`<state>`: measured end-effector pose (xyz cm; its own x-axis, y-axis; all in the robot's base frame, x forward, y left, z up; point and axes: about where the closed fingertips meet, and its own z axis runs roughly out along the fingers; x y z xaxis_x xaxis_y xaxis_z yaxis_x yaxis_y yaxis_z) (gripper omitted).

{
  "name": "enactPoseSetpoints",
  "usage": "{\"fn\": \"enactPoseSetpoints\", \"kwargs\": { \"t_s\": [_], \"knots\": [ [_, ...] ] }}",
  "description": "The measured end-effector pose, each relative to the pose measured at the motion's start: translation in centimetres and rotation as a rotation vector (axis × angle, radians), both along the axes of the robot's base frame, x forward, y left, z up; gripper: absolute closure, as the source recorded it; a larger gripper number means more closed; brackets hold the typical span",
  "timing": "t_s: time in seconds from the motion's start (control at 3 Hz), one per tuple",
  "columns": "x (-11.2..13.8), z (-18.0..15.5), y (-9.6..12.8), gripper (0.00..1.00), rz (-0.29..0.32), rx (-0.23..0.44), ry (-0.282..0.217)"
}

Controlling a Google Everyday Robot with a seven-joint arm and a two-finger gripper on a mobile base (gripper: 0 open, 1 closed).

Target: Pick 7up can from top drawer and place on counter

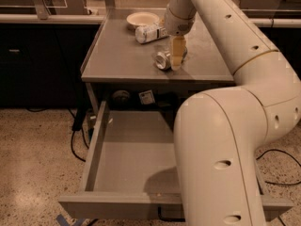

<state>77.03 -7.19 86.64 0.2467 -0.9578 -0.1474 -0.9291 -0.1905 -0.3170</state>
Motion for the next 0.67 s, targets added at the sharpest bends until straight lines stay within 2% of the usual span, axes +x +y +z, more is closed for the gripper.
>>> {"fn": "enactPoseSetpoints", "kwargs": {
  "t_s": [0.33,0.67],
  "knots": [
    [0.0,0.0,0.0,0.00,0.000,0.000,0.000],
    [-0.6,2.6,-0.9,0.00,-0.030,0.058,-0.042]
  ]
}}
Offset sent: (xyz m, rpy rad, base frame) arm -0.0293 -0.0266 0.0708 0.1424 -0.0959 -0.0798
